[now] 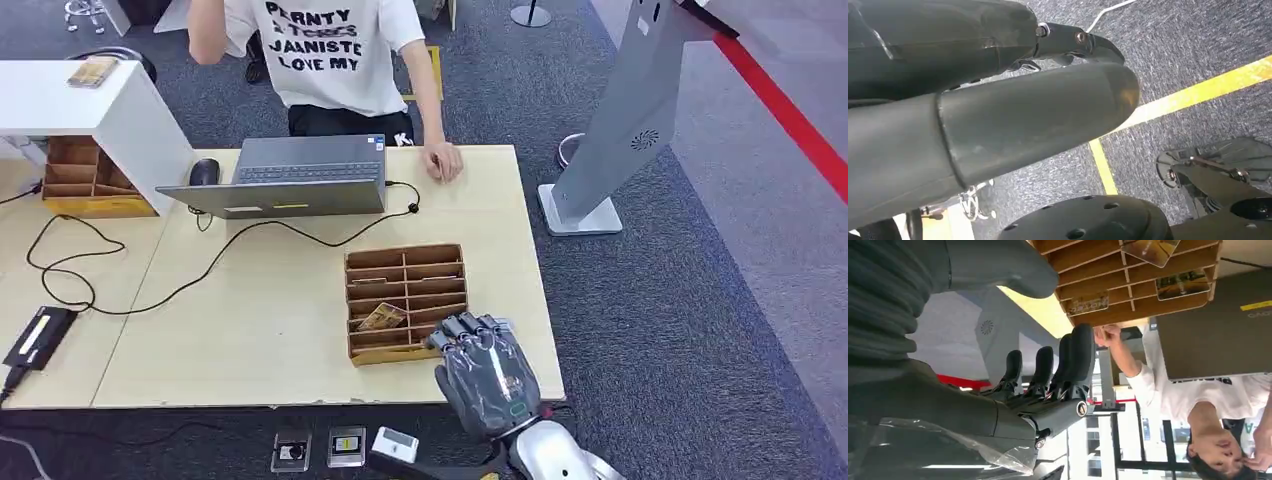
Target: Pass the card to the sensor for recognition and then transmit it.
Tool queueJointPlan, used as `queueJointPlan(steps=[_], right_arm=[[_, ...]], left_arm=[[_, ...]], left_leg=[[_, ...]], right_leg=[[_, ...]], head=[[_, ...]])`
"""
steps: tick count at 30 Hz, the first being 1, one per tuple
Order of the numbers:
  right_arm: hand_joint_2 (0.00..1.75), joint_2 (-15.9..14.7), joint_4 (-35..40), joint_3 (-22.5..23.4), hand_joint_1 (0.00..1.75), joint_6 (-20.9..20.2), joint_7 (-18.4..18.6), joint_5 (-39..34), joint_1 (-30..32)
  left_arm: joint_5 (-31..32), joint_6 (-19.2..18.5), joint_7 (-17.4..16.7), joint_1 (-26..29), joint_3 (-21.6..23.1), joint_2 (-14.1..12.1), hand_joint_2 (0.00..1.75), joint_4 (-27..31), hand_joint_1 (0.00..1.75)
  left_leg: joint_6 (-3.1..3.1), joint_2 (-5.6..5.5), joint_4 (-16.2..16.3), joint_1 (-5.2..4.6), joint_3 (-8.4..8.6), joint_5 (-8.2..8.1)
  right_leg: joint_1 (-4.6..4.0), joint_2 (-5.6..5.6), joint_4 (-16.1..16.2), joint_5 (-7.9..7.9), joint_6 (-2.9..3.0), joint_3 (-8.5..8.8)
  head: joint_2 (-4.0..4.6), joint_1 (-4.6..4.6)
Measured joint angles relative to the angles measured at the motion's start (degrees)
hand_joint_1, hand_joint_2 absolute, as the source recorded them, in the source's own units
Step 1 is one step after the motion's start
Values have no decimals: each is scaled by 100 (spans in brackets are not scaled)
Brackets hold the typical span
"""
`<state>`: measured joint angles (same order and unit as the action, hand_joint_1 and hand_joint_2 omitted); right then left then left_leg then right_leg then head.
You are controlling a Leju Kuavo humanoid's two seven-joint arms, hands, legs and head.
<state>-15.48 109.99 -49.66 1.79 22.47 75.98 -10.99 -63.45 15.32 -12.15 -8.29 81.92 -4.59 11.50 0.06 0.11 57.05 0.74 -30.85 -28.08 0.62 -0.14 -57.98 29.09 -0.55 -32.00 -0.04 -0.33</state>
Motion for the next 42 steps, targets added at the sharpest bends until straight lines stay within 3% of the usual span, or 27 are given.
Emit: queueJointPlan(steps=[18, 30, 42], right_arm=[[175, 125, -416, -35, 99, 94, 345, 30, -103], [175, 334, -787, -48, 89, 264, 164, -168, -100], [175, 717, -1303, -197, 93, 332, -251, -562, -176]], left_arm=[[-63, -9, -151, -1, 0, -9, 0, 0, 0], [-31, -2, -203, -43, 4, -17, 0, 0, 0], [-179, 24, -249, -81, 2, -17, 0, 0, 0]], left_leg=[[0, 0, 0, 0, 0, 0], [0, 0, 0, 0, 0, 0], [0, -1, -1, 1, -2, 0]], right_leg=[[0, -1, 0, 0, 0, 0], [0, -1, 0, 0, 0, 0], [-1, -1, -1, 0, 0, 0]], head=[[0, 0], [0, -2], [0, -2]])
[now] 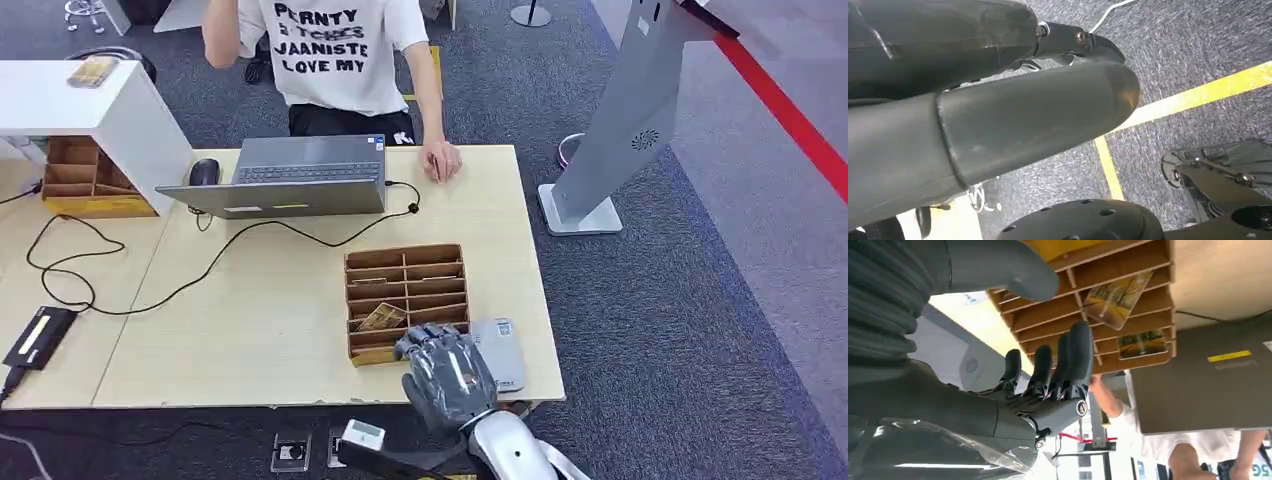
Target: Pass the card to the sensor for recognition and then transmit it.
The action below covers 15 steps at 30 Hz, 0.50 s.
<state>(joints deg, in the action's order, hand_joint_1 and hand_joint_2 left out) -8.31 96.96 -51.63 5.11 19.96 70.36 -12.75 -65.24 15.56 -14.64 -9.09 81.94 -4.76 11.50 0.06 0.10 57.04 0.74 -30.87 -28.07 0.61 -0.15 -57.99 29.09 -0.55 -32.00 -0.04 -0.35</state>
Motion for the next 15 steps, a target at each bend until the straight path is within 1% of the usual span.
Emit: queueJointPlan(steps=[1, 3, 4, 5, 11, 15], right_arm=[[175, 35, -59, -20, 94, 28, -37, -39, -30], [175, 96, -176, -70, 89, 83, -81, -105, -85], [175, 129, -249, -105, 94, 96, -112, -136, -109], [175, 160, -300, -120, 91, 105, -123, -155, -120], [175, 313, -753, -260, 93, 317, -297, -396, -285], [175, 402, -1058, -306, 94, 426, -348, -446, -401]], left_arm=[[-17, 26, 0, 9, 0, 0, 0, 0, 0], [-48, 42, 0, 18, -2, 0, 0, 0, 0], [-55, 42, 0, 19, -2, 0, 0, 0, 0], [-59, 44, 0, 19, -2, 0, 0, 0, 0], [-112, 79, 0, 25, -2, 0, 0, 0, 0], [-114, 74, 9, 29, -2, 0, 0, 0, 0]], left_leg=[[0, 0, 0, 0, 0, 0], [0, 0, 0, 0, 1, 0], [0, 0, 0, 0, 0, 0], [0, -1, 0, 0, 0, 0], [0, -1, 0, 0, 1, 0], [0, -1, 0, 0, 1, 0]], right_leg=[[0, 0, 0, 0, 0, 0], [0, 0, 0, 0, 0, 0], [0, -1, 0, 0, 0, 0], [0, -3, 0, 0, 0, 1], [0, -3, 0, 0, 0, 1], [0, -2, 0, 0, 0, 1]], head=[[0, 2], [0, 0], [0, 4], [0, 0], [0, 2], [0, 2]])
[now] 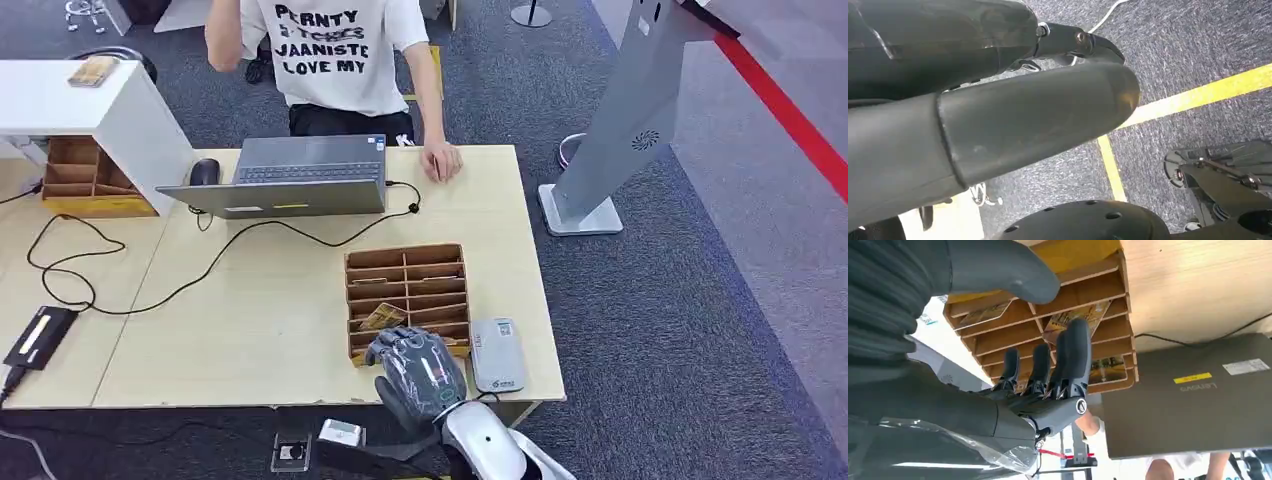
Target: Pass the card to the sensor for recognition and then transmit it.
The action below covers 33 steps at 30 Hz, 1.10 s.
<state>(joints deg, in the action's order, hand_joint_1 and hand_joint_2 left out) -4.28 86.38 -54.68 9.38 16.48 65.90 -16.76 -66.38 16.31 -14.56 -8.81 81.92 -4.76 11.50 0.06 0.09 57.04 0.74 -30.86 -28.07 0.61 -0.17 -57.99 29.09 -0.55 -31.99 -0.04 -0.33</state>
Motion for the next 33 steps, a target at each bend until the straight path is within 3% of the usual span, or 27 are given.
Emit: queueJointPlan(steps=[13, 21, 33], right_arm=[[175, 44, -525, -116, 94, 289, 181, -17, -214], [175, -170, -578, -24, 98, 341, 712, 173, -263], [175, -356, -571, 59, 106, 341, 846, 247, -260]], left_arm=[[-61, -24, 13, 15, 0, -9, 0, 0, 0], [-61, -31, -57, 16, 4, -26, 0, 0, 0], [-133, 61, -114, 17, 4, -35, 0, 0, 0]], left_leg=[[0, 0, 0, 0, 1, 0], [0, 0, 1, -1, 3, 0], [0, 1, 1, 0, 3, 0]], right_leg=[[0, 0, 0, 0, 0, 0], [1, 2, 0, 0, 0, 0], [0, 2, 0, 0, 0, 0]], head=[[0, 0], [2, -2], [0, 0]])
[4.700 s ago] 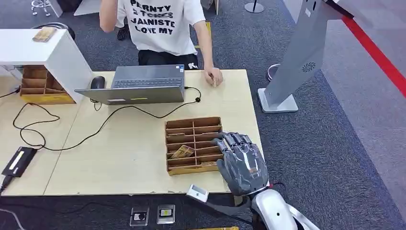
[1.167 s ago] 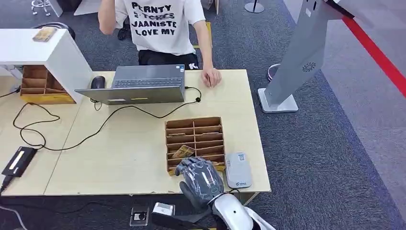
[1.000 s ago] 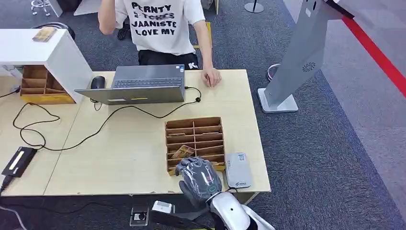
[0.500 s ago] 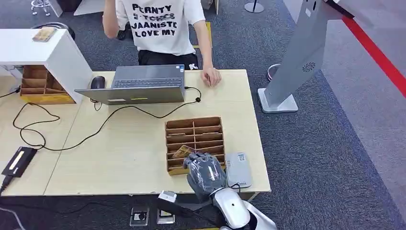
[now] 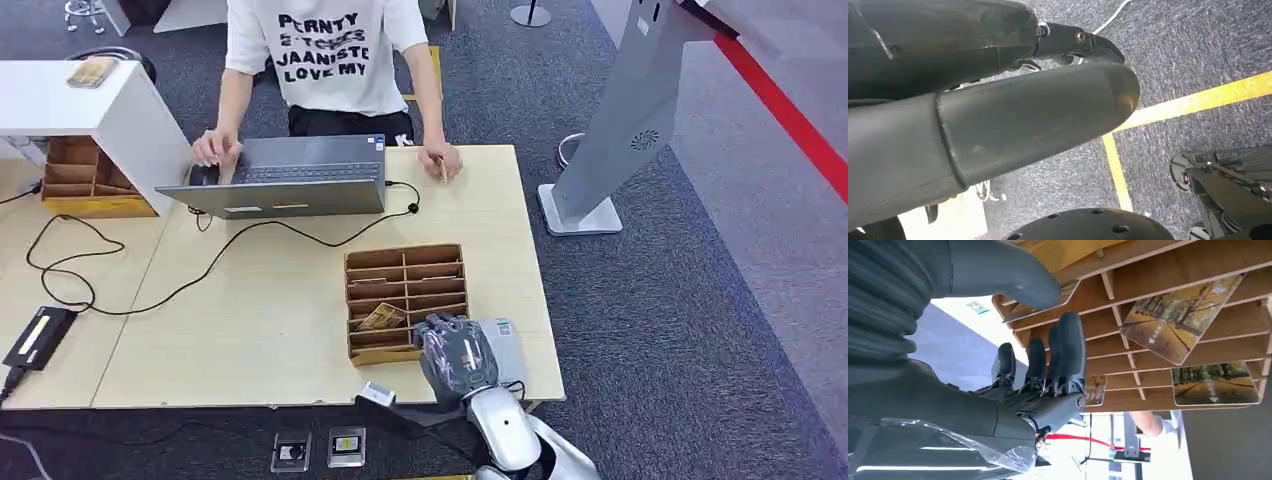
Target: Pass the card to the sensor for recognition and then transmit it.
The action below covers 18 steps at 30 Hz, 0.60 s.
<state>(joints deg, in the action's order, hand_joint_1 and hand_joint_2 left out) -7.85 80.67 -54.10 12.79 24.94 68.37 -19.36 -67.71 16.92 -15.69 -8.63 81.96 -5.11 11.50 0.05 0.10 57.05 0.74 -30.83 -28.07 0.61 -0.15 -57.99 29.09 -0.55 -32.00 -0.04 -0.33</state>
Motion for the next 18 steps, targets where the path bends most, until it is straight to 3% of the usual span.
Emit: queueJointPlan(steps=[8, 18], right_arm=[[175, -76, 4, 48, 110, -50, 101, 20, 0], [175, -131, 48, 59, 96, -87, 66, 20, -4]], left_arm=[[-76, 53, -48, 0, 0, 0, 0, 0, 0], [-212, 147, -61, 0, -2, 0, 0, 0, 0]], left_leg=[[0, 0, 0, 0, 0, 0], [0, 0, 0, 0, 0, 0]], right_leg=[[0, 0, 0, 0, 0, 0], [0, 0, 0, 0, 0, 1]], head=[[2, -2], [0, 0]])
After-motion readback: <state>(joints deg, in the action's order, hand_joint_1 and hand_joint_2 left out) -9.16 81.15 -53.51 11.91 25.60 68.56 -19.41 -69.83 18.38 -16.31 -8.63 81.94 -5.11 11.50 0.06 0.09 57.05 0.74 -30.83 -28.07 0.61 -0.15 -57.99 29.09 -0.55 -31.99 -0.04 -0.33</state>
